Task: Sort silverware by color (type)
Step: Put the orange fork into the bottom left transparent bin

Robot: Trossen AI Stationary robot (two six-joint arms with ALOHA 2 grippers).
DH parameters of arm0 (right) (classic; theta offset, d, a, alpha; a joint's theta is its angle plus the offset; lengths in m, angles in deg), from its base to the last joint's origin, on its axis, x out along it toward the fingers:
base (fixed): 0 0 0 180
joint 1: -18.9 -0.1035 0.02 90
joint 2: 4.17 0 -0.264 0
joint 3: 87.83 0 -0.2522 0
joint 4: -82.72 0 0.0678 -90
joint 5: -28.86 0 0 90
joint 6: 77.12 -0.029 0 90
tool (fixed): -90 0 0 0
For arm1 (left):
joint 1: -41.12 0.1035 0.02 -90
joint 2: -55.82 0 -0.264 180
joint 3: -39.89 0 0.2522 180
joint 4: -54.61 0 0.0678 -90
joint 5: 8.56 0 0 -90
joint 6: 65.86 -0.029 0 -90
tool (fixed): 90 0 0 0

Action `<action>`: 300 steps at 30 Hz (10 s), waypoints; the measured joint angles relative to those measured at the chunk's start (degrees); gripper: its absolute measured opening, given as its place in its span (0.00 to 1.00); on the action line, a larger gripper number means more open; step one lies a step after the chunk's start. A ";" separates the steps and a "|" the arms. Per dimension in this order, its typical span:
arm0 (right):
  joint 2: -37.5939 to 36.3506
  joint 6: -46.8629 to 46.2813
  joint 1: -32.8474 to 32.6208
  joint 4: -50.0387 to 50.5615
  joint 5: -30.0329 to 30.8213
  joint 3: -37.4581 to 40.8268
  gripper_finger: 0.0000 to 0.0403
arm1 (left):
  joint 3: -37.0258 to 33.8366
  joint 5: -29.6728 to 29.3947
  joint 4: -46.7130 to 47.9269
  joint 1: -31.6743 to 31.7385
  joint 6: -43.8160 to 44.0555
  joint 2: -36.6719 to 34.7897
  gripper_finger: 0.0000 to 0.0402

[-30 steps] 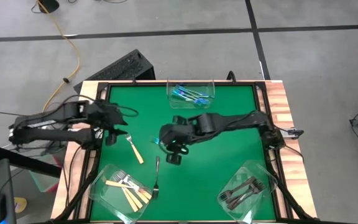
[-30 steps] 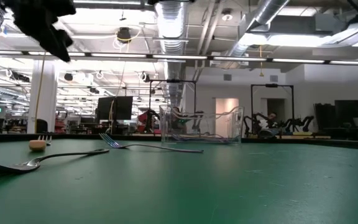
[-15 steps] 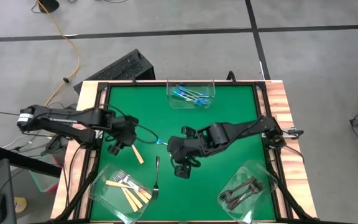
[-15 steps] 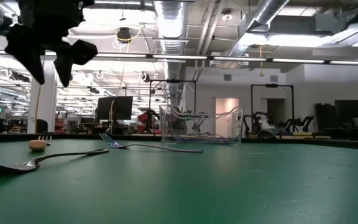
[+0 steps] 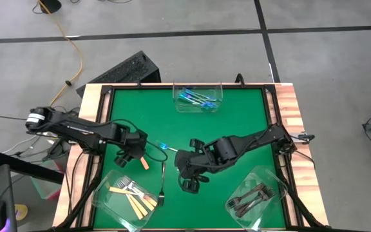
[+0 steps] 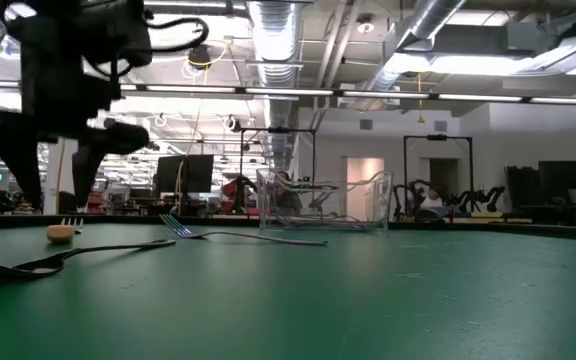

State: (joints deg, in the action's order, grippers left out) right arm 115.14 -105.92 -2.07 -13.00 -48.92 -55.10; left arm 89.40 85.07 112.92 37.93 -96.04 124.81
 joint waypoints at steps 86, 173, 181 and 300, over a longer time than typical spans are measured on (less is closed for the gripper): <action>-48.28 -6.00 -14.29 15.87 49.52 19.92 0.32 | 22.49 -1.45 -38.44 2.60 23.45 -13.40 0.06; -33.75 24.30 13.35 -73.16 2.70 53.05 0.71 | 19.21 13.55 -49.29 8.59 20.94 -4.48 0.07; -33.66 24.17 13.07 -71.63 2.95 53.05 0.71 | 19.21 12.57 -47.76 10.74 20.79 -7.21 0.07; -22.51 20.17 2.58 -83.53 7.83 53.02 0.11 | 24.66 -14.76 -22.91 9.72 37.60 -29.19 0.42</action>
State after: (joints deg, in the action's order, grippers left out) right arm 92.63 -85.75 0.51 -96.53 -41.09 -2.08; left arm 114.06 70.31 90.01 47.64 -58.44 95.62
